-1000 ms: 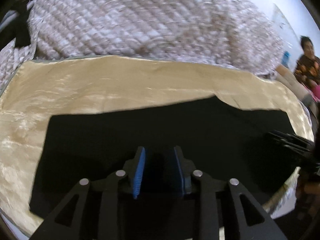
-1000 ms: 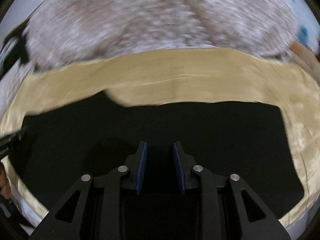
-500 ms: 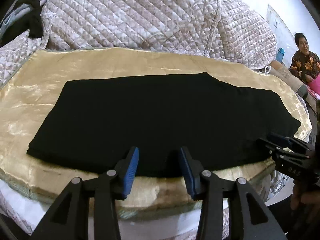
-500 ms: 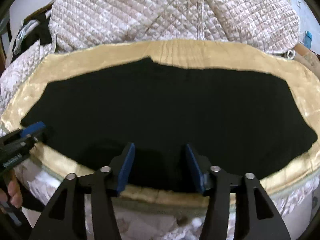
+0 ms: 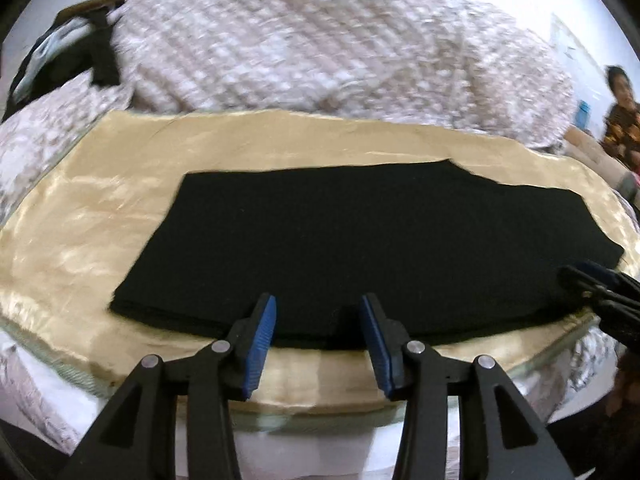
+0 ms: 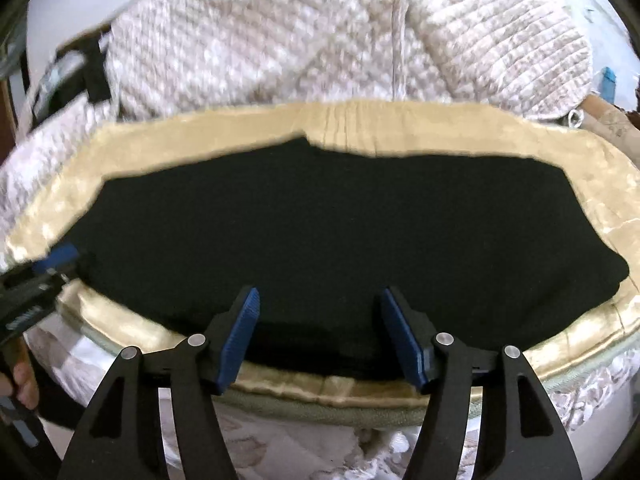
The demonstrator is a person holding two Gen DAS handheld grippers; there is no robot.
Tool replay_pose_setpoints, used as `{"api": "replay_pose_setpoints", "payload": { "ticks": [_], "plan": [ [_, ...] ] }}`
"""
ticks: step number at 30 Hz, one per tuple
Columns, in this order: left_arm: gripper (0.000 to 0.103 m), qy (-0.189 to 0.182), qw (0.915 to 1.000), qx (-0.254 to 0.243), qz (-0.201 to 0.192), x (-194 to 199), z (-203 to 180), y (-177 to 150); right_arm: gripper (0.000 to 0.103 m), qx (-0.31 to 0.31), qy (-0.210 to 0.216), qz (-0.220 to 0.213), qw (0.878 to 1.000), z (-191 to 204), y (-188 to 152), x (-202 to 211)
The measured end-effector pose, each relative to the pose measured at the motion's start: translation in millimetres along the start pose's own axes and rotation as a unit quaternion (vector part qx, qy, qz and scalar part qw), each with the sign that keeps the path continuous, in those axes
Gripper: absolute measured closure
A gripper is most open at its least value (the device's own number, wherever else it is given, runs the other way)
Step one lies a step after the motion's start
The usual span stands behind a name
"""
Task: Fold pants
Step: 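Open both tools to release the pants and pull back from them, then move the left tool to the black pants edge and grasp it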
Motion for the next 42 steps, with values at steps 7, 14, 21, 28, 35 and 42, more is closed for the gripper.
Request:
{"api": "replay_pose_setpoints", "payload": {
  "ticks": [7,14,21,28,35,42],
  "plan": [
    [0.056,0.002,0.9999,0.011,0.007,-2,9,-1,0.039,0.013,-0.003,0.029,0.999,5,-7,-15],
    [0.056,0.01,0.9997,0.019,0.011,0,15,-1,0.039,0.009,0.001,0.022,1.0,5,-5,-12],
    [0.056,0.019,0.9991,0.035,0.013,2,32,0,0.039,0.011,0.006,0.026,1.0,10,-5,-14],
    [0.051,0.026,0.9955,0.088,0.026,4,70,-10,0.039,0.006,0.01,0.024,1.0,11,-3,-13],
    [0.049,-0.017,0.9872,0.157,0.024,8,90,-18,0.039,0.005,0.021,0.023,0.999,17,-1,-13],
    [0.035,-0.042,0.9769,0.209,0.007,-5,96,-11,0.039,-0.004,0.022,0.013,1.0,15,3,-10]
  ]
}}
Point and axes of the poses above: each gripper's, at about its wrist camera, not at the fingertips, and x roughly against the way its jaws point, z to its left, y to its top, the point moved 4 cm from there along -x, roughly the way its jaws point, and after that the axes turned 8 degrees about -z, right-handed, at the moved point
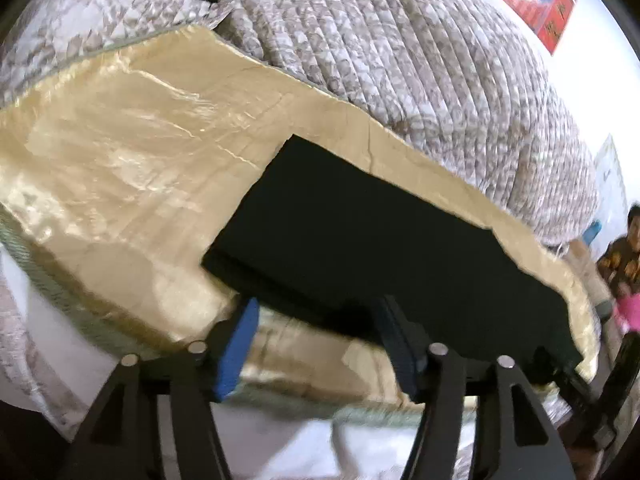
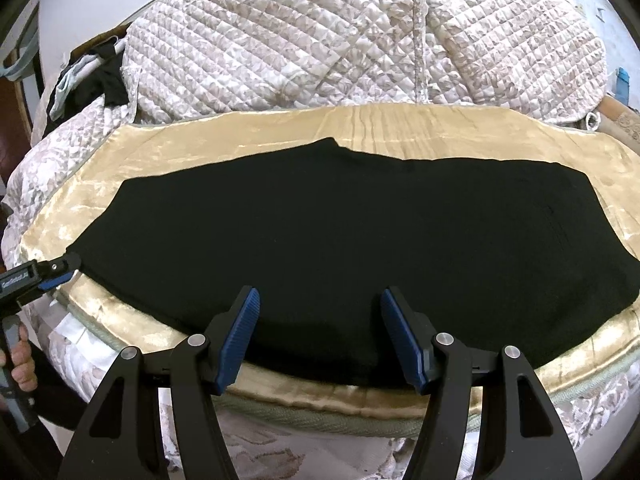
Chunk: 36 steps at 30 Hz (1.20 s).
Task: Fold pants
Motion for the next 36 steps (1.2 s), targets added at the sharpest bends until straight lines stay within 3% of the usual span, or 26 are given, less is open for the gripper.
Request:
{"api": "replay_pose_setpoints", "payload": {
  "ticks": [7,10,13,15,17,20,24,30,36],
  "plan": [
    [0.036,-0.005,0.9991,0.035,-0.023,-6,2,10,0.039,-0.016,0.009,-0.009,1.0,-2,6,4],
    [0.047,-0.009,0.9985,0.047,-0.027,-6,6,12,0.039,-0.018,0.013,-0.013,1.0,-2,7,6],
    [0.065,0.006,0.999,0.035,-0.026,-11,7,14,0.039,-0.023,0.015,-0.015,1.0,-3,8,7],
    [0.086,0.013,0.9992,0.029,-0.022,-17,6,19,0.039,-0.03,0.018,-0.016,0.999,-5,9,8],
    [0.095,0.017,0.9993,0.03,-0.012,-23,5,23,0.039,-0.035,0.021,-0.017,0.999,-6,10,8],
    [0.096,0.006,0.9998,0.014,-0.015,-20,-10,33,0.039,-0.037,0.012,-0.017,0.999,-9,10,10],
    [0.096,-0.042,0.9979,-0.044,-0.02,-10,-59,48,0.039,-0.061,-0.005,-0.015,0.998,-25,9,13],
    [0.096,-0.136,0.9807,-0.14,-0.003,-16,-170,43,0.039,-0.124,-0.034,-0.032,0.991,-61,11,28],
    [0.096,-0.235,0.9493,-0.197,0.068,-38,-267,-23,0.039,-0.163,-0.071,-0.039,0.983,-93,11,38]
  ]
}}
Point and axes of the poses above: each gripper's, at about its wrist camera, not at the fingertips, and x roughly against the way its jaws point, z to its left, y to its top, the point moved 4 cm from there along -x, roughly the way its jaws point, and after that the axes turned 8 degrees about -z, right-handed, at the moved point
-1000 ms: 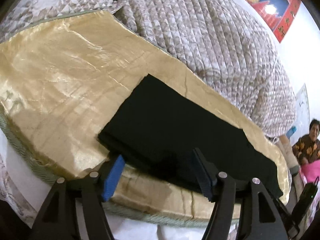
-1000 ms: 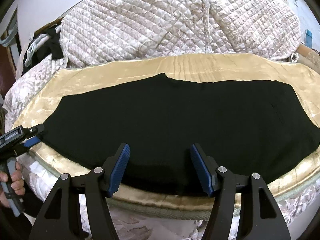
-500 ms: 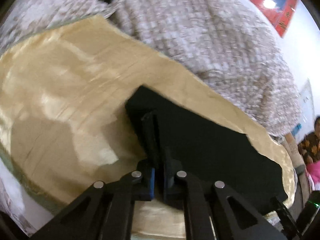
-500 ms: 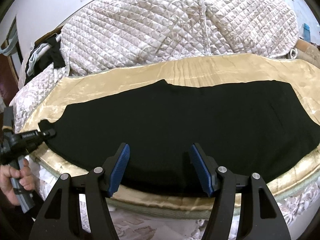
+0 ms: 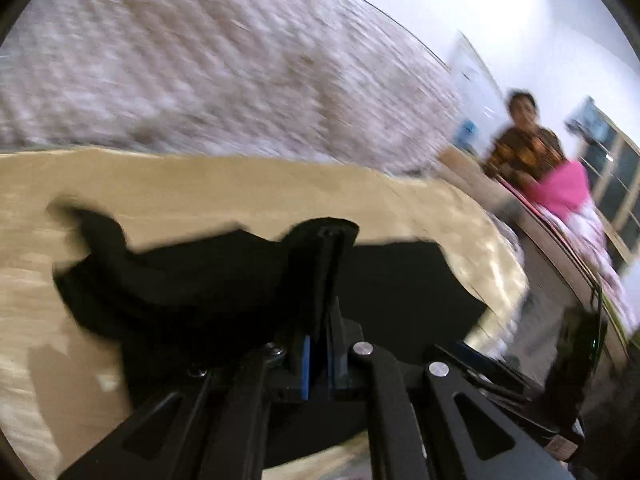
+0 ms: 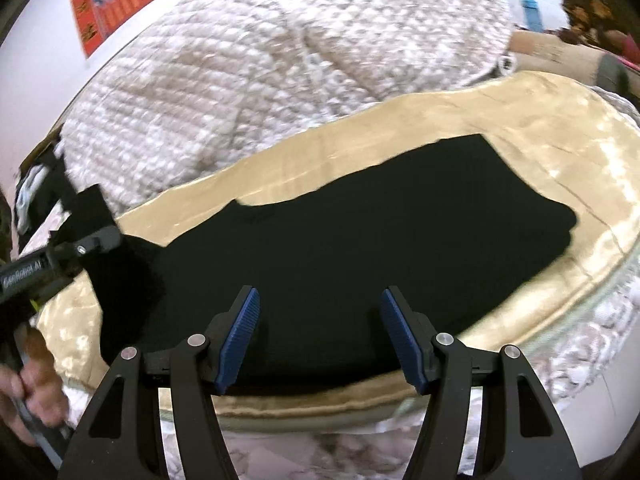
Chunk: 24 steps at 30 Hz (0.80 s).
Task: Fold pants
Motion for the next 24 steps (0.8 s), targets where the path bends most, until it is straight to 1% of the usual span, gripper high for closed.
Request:
{"api": "replay_pose_setpoints", "payload": {
  "ticks": [3,5,7,8,10,12,14,15,16,19,21,22,23,24],
  "plan": [
    [0.096,-0.032,0.9978,0.001,0.058,-31,-17,-33,0.039,-0.024,-0.015,0.006,1.0,-17,2,-1],
    [0.096,-0.04,0.9953,0.002,0.089,-43,-17,-54,0.04,-0.04,-0.018,0.009,0.999,-25,3,-2],
    [0.096,-0.042,0.9949,-0.005,0.092,-41,-17,-63,0.04,-0.049,-0.016,0.009,0.999,-28,4,-1],
    [0.096,-0.05,0.9944,-0.002,0.092,-39,-17,-63,0.04,-0.05,-0.015,0.008,0.999,-28,4,-1],
    [0.09,-0.069,0.9926,0.011,0.1,-31,-15,-59,0.04,-0.049,-0.013,0.006,0.999,-27,6,-1],
    [0.074,-0.092,0.9905,0.011,0.102,-19,-17,-54,0.039,-0.047,-0.003,0.007,0.999,-24,8,-2],
    [0.061,-0.118,0.9888,0.01,0.092,-2,-18,-45,0.039,-0.047,0.009,0.011,0.999,-20,9,-4],
    [0.06,-0.131,0.9872,0.01,0.09,5,-18,-43,0.039,-0.048,0.016,0.015,0.999,-19,10,-5],
    [0.06,-0.135,0.987,0.008,0.087,11,-14,-39,0.039,-0.048,0.022,0.021,0.998,-16,10,-7],
    [0.06,-0.109,0.9921,-0.008,0.06,30,3,-19,0.039,-0.024,0.044,0.03,0.998,-4,15,-8],
    [0.06,-0.065,0.9971,-0.006,0.04,34,23,-2,0.039,0.006,0.064,0.029,0.998,8,19,-6],
    [0.06,-0.048,0.9984,-0.001,0.031,36,35,5,0.039,0.032,0.081,0.029,0.996,20,20,-6],
    [0.06,-0.028,0.9994,0.006,0.02,38,49,12,0.039,0.07,0.102,0.03,0.992,36,19,-7],
    [0.06,-0.004,0.9998,0.011,0.014,40,61,17,0.039,0.097,0.111,0.033,0.988,47,17,-7]
  ]
}}
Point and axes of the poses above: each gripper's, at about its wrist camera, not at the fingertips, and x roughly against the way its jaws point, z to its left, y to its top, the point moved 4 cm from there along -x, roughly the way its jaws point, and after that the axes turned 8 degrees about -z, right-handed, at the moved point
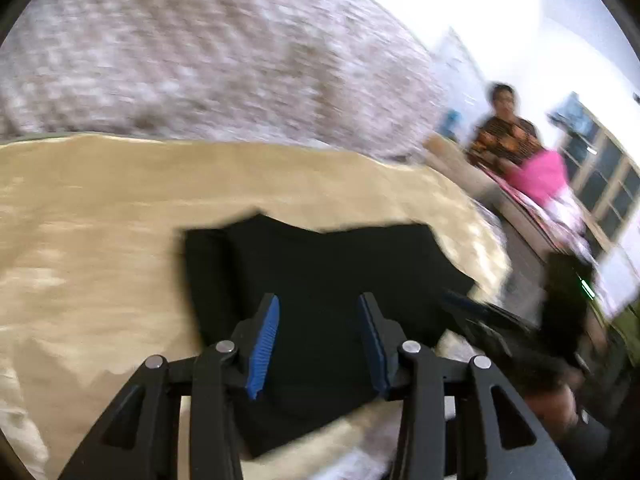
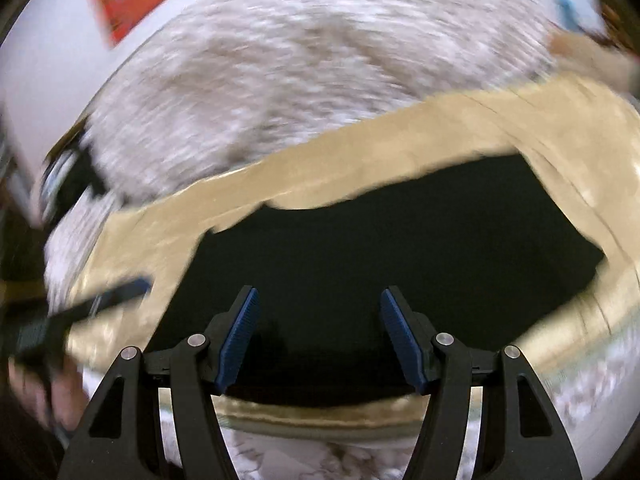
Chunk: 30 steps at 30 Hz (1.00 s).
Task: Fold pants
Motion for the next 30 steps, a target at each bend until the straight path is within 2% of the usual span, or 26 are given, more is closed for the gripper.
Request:
{"api": "replay_pose_setpoints", "payload": {
  "ticks": [2,4,7,10,16,21,23,24,26,30],
  "plan": [
    [0.06,0.031,0.9991,0.018,-0.021,5,21,8,0.039,0.083,0.017,0.017,0.996,30,-4,-11],
    [0.06,0.045,0.9975,0.044,-0.033,10,42,9,0.039,0.17,0.028,0.026,0.985,57,-14,-18],
    [0.06,0.06,0.9949,0.076,-0.029,7,61,4,0.039,0.239,0.055,0.036,0.969,82,-29,-24],
    [0.06,0.056,0.9951,0.079,-0.02,2,60,2,0.039,0.284,0.061,0.059,0.955,97,-41,-41],
    [0.06,0.054,0.9967,0.055,-0.027,11,54,3,0.039,0.327,0.087,0.089,0.937,108,-55,-65],
    [0.06,0.054,0.9966,0.057,-0.024,11,55,3,0.041,0.288,0.107,0.107,0.946,96,-55,-70],
    [0.06,0.057,0.9965,0.056,-0.024,11,56,3,0.053,0.293,0.112,0.105,0.944,98,-55,-69],
    [0.06,0.057,0.9965,0.057,-0.025,11,56,3,0.095,0.298,0.11,0.103,0.942,99,-56,-68],
    [0.06,0.058,0.9964,0.056,-0.026,12,56,3,0.098,0.294,0.107,0.103,0.944,98,-54,-69],
    [0.06,0.061,0.9962,0.055,-0.026,13,56,2,0.098,0.249,0.102,0.092,0.959,86,-38,-68]
  ]
}}
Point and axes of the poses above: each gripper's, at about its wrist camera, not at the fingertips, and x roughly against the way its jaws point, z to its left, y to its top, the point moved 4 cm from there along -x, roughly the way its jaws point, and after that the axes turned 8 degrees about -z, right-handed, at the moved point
